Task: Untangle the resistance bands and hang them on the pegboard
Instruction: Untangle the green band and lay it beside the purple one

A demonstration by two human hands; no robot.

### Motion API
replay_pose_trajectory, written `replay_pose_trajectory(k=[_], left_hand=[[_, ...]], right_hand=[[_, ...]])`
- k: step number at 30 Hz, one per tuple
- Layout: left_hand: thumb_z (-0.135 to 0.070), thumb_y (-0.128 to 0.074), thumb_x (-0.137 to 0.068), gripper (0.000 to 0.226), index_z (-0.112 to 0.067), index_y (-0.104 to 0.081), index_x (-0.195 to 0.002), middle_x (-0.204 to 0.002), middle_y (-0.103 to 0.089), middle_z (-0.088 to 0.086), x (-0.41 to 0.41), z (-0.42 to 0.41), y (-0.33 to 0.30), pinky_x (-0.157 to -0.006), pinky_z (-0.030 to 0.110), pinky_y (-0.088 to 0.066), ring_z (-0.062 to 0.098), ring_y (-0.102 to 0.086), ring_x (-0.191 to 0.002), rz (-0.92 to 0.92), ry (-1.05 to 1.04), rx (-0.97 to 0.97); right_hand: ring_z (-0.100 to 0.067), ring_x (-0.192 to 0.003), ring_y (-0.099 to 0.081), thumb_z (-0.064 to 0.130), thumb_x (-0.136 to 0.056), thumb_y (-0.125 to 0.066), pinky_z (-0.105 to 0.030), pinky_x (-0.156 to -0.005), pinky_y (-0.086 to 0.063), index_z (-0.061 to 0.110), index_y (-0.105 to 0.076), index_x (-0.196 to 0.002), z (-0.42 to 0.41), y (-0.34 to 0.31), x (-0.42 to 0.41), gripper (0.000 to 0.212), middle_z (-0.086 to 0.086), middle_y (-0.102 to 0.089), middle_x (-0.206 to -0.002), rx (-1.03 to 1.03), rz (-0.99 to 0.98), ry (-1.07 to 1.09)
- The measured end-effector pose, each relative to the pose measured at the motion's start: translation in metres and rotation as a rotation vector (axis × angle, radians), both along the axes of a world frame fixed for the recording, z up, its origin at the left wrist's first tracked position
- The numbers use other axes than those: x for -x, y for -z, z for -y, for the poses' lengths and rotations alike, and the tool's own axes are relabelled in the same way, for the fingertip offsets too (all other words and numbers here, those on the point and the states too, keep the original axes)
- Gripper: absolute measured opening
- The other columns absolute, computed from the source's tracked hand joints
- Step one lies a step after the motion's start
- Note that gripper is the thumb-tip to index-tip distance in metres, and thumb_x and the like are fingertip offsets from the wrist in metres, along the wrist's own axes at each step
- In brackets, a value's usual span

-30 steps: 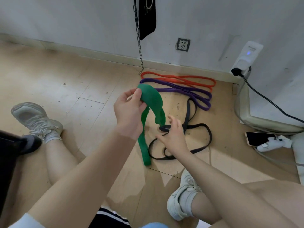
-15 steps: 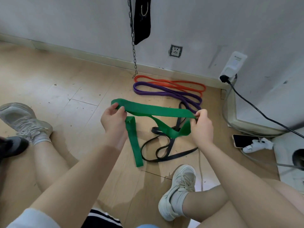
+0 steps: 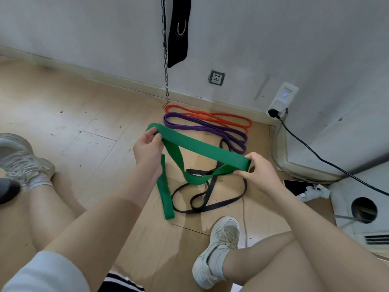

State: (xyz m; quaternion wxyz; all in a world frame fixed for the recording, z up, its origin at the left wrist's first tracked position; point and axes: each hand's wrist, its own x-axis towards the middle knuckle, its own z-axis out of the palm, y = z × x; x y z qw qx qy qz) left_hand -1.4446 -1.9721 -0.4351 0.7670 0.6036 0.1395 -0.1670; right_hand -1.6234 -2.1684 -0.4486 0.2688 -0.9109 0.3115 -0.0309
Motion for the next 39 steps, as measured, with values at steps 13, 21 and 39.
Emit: replay_pose_trajectory(k=[13, 21, 39], left_hand=[[-0.003, -0.052, -0.091, 0.034, -0.015, -0.054, -0.123, -0.119, -0.062, 0.007, 0.002, 0.002, -0.009, -0.098, 0.032, -0.048, 0.017, -0.062, -0.107, 0.043, 0.078, 0.026], [-0.018, -0.064, -0.085, 0.003, -0.021, -0.064, -0.085, -0.086, -0.069, 0.000, 0.025, -0.006, -0.046, -0.078, 0.026, -0.056, 0.017, -0.065, -0.085, 0.350, 0.455, -0.177], [0.005, -0.061, -0.083, 0.027, -0.015, -0.044, -0.092, -0.076, -0.065, -0.008, 0.016, -0.087, -0.080, -0.052, 0.013, -0.045, 0.001, -0.058, -0.057, 0.561, 0.820, -0.277]], right_hand=[[-0.011, -0.092, -0.054, 0.026, -0.078, -0.071, -0.019, -0.073, -0.043, 0.018, -0.055, -0.110, 0.001, 0.011, 0.016, 0.037, 0.000, -0.061, -0.111, -0.047, -0.273, -0.120], [-0.012, -0.114, -0.052, 0.025, -0.090, -0.059, -0.020, -0.088, -0.041, 0.018, -0.046, -0.133, -0.023, -0.004, -0.012, 0.046, -0.001, -0.053, -0.132, -0.239, -0.083, -0.190], [-0.017, -0.087, -0.061, 0.012, -0.085, -0.061, -0.037, -0.084, -0.052, 0.022, -0.056, -0.093, -0.072, -0.050, -0.081, 0.014, 0.002, -0.063, -0.091, -0.273, 0.154, -0.449]])
